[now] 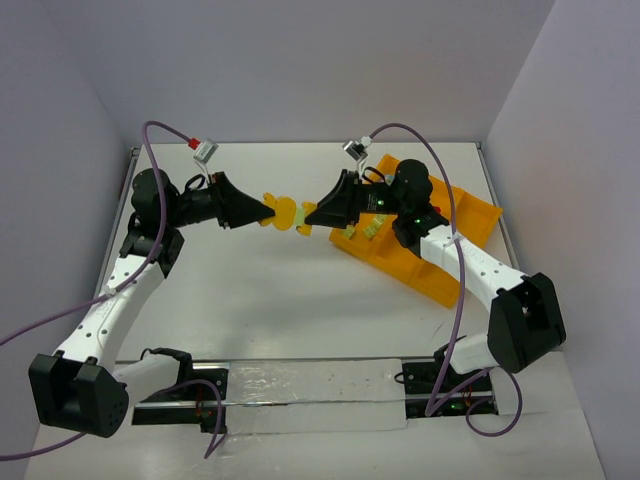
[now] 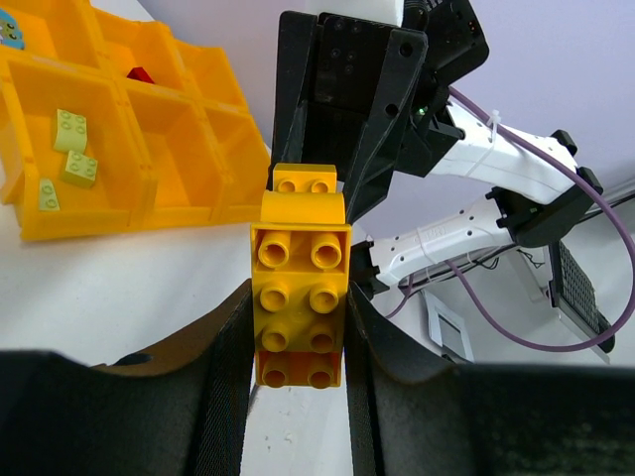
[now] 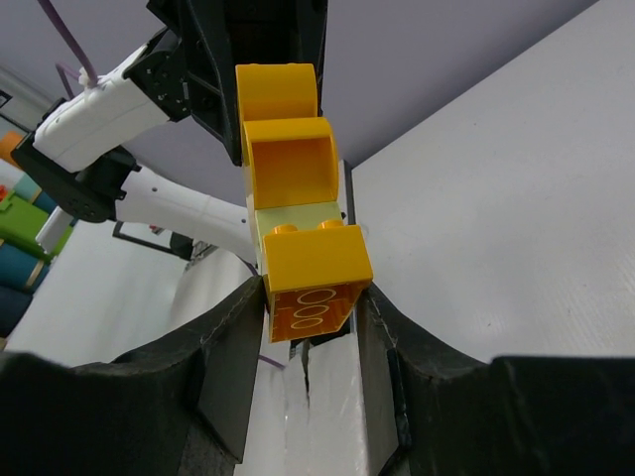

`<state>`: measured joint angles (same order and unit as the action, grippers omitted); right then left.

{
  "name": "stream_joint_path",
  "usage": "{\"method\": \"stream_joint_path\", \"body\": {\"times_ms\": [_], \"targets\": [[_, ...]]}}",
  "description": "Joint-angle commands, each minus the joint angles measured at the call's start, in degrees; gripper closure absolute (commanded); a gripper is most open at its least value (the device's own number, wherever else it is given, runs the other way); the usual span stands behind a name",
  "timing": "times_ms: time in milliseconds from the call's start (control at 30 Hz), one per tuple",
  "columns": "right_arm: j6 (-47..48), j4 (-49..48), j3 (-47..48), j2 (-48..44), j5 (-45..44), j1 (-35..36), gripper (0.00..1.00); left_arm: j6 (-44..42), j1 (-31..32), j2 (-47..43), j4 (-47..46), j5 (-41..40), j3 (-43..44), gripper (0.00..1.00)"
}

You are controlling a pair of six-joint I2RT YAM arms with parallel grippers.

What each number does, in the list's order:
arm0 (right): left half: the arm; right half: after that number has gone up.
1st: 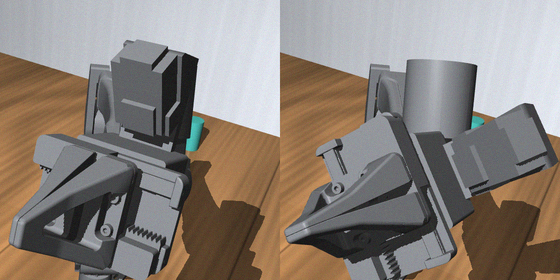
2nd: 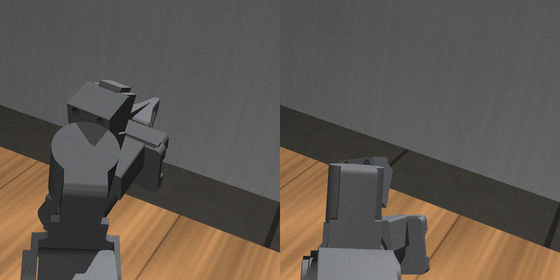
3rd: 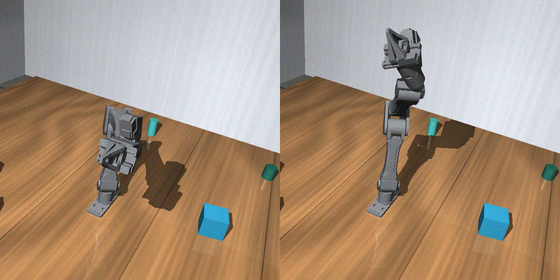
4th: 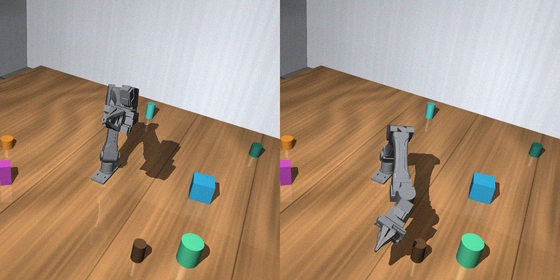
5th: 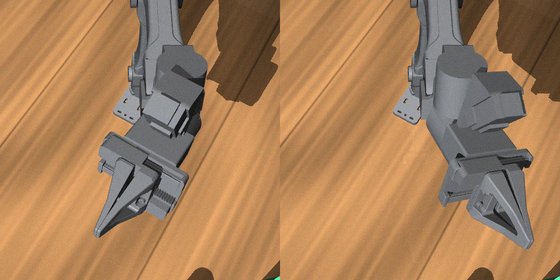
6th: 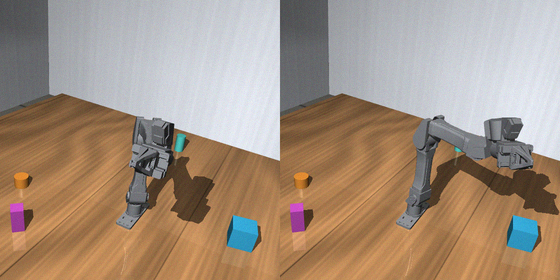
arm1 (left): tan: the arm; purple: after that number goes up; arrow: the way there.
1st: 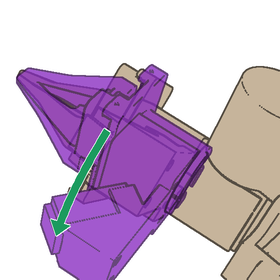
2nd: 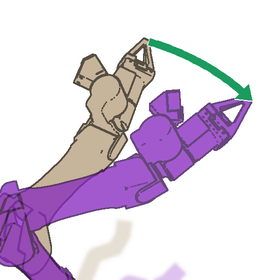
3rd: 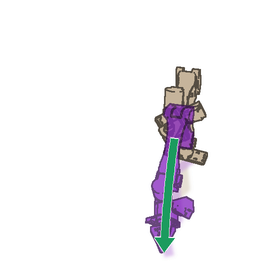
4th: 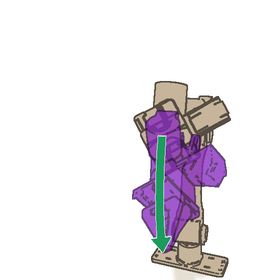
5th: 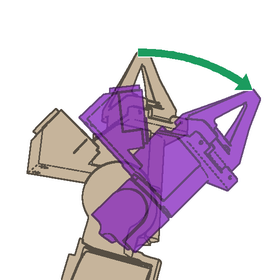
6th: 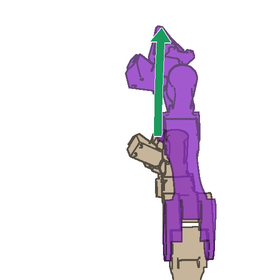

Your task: Sort the legos into containers by color

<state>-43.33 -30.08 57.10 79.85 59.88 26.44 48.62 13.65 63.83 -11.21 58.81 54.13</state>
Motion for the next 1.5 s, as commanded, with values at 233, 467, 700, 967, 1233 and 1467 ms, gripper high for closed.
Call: {"method": "stream_joint_path", "body": {"times_ms": [233, 467, 700, 967, 1233, 1467], "targets": [[3.0, -1.2, -0.9, -1.7, -2.6, 0.7, 1.0, -3.6, -0.1, -1.7, 1.4, 0.3, 1.8, 1.0], [3.8, 0.1, -3.5, -3.1, -4.1, -0.2, 1.0, -5.4, -1.1, -2.2, 4.4, 0.2, 2.8, 1.0], [5.5, 1.7, -6.0, -5.0, -3.6, -2.5, 1.0, -5.1, -2.7, -2.7, 3.7, 1.1, 2.4, 1.0], [9.0, 7.7, -5.8, -5.6, -6.4, -4.0, 1.0, -5.4, -3.6, -1.7, 4.2, 1.7, 3.2, 1.0], [17.8, 38.3, 2.3, -5.4, -46.7, -5.1, 1.0, -5.8, -4.0, -1.7, 5.6, -0.4, 2.5, 1.0], [18.5, 43.5, 3.2, -3.2, -65.3, -5.9, 1.0, -6.5, -4.0, -1.7, 7.3, -1.3, 2.6, 1.0]]}}
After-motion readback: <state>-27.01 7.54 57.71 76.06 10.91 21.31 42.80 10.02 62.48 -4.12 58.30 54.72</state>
